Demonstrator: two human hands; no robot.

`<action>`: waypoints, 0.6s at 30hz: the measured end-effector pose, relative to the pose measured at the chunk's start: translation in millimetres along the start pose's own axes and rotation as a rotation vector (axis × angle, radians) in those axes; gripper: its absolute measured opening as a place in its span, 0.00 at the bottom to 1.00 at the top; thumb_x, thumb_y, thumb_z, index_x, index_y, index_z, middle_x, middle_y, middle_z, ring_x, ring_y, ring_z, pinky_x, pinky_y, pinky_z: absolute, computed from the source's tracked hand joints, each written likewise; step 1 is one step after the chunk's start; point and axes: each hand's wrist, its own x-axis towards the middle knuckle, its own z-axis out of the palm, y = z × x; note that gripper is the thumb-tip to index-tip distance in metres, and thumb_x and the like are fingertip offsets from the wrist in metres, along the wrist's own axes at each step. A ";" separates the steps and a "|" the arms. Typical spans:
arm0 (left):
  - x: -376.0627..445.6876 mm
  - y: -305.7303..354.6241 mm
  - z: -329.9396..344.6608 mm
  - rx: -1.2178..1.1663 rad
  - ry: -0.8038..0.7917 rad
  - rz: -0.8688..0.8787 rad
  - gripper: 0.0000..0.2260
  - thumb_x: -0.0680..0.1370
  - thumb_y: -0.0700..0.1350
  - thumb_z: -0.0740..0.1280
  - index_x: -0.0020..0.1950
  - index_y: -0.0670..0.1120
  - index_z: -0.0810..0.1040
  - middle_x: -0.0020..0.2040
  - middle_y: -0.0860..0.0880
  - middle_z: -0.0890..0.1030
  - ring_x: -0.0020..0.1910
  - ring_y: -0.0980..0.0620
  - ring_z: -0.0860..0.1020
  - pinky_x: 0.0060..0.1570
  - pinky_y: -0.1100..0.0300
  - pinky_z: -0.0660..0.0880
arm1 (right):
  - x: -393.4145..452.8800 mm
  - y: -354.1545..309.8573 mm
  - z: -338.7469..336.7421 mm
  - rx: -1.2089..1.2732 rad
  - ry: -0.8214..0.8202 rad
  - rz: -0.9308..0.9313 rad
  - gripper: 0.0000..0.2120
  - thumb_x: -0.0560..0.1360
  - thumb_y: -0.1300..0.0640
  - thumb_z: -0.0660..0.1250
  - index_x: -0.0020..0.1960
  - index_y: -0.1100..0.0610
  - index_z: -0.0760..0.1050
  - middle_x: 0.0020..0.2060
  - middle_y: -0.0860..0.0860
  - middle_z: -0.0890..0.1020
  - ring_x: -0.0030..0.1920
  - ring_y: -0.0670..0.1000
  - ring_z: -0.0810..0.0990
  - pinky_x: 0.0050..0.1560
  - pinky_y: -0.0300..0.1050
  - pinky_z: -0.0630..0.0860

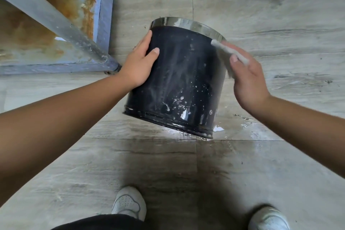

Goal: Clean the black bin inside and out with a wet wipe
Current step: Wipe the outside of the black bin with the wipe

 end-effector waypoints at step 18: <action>-17.2 -0.8 32.6 -0.052 0.047 -0.069 0.25 0.81 0.55 0.51 0.78 0.57 0.51 0.78 0.56 0.56 0.76 0.57 0.55 0.74 0.58 0.51 | -80.4 7.2 30.8 -0.678 -0.705 -0.449 0.22 0.80 0.52 0.56 0.70 0.59 0.74 0.71 0.55 0.74 0.74 0.55 0.68 0.74 0.54 0.63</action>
